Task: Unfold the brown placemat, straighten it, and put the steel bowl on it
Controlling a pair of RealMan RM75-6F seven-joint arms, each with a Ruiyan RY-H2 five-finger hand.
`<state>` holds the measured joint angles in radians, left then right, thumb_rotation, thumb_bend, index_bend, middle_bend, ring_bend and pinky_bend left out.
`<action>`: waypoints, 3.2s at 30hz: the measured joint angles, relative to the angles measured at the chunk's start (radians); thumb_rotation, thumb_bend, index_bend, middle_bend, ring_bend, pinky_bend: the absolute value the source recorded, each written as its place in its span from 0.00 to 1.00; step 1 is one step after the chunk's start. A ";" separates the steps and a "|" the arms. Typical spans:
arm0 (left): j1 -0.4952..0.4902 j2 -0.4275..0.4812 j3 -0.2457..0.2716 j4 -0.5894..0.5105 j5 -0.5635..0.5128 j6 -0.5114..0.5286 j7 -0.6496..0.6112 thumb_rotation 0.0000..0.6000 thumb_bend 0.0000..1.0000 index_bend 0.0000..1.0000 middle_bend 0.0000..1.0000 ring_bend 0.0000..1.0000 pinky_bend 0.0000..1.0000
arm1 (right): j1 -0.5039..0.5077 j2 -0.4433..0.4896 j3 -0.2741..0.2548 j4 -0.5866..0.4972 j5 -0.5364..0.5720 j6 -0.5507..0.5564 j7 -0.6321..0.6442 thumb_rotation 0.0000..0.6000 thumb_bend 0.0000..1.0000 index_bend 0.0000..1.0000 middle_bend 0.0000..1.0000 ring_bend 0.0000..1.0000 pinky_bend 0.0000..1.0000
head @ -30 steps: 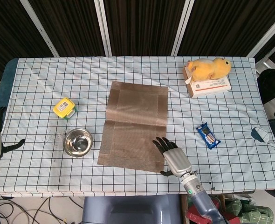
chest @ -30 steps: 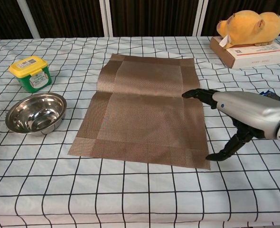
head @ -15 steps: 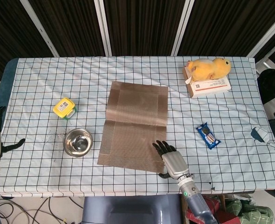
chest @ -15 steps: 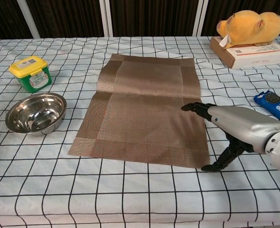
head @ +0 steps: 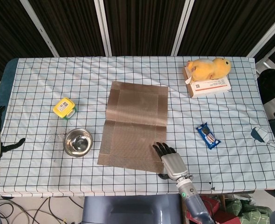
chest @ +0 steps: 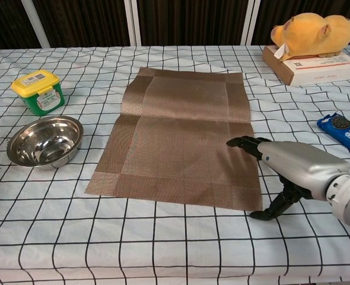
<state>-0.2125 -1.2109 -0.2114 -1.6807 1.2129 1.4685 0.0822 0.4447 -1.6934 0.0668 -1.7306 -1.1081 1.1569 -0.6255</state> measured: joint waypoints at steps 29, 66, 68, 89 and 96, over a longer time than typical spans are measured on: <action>0.006 -0.003 -0.015 -0.007 -0.002 -0.005 -0.019 1.00 0.04 0.04 0.05 0.01 0.08 | -0.020 -0.076 0.017 0.136 -0.142 0.071 0.207 1.00 0.29 0.44 0.16 0.03 0.16; 0.006 -0.004 -0.018 -0.014 -0.002 -0.023 -0.021 1.00 0.04 0.04 0.05 0.01 0.08 | -0.046 -0.065 0.010 0.152 -0.225 0.082 0.293 1.00 0.47 0.55 0.22 0.06 0.16; 0.006 -0.003 -0.018 -0.014 -0.003 -0.024 -0.021 1.00 0.04 0.04 0.05 0.01 0.08 | -0.050 -0.051 0.006 0.140 -0.228 0.085 0.291 1.00 0.47 0.55 0.22 0.06 0.16; 0.004 -0.004 -0.017 -0.020 -0.004 -0.030 -0.016 1.00 0.04 0.04 0.05 0.01 0.08 | -0.124 0.263 0.070 -0.075 -0.040 0.110 0.343 1.00 0.50 0.59 0.22 0.06 0.16; 0.004 -0.004 -0.016 -0.025 -0.003 -0.031 -0.014 1.00 0.04 0.04 0.05 0.01 0.08 | -0.069 0.351 0.198 -0.029 0.150 0.051 0.305 1.00 0.50 0.59 0.22 0.06 0.16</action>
<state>-0.2082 -1.2145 -0.2275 -1.7055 1.2095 1.4380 0.0678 0.3757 -1.3421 0.2644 -1.7600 -0.9577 1.2076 -0.3208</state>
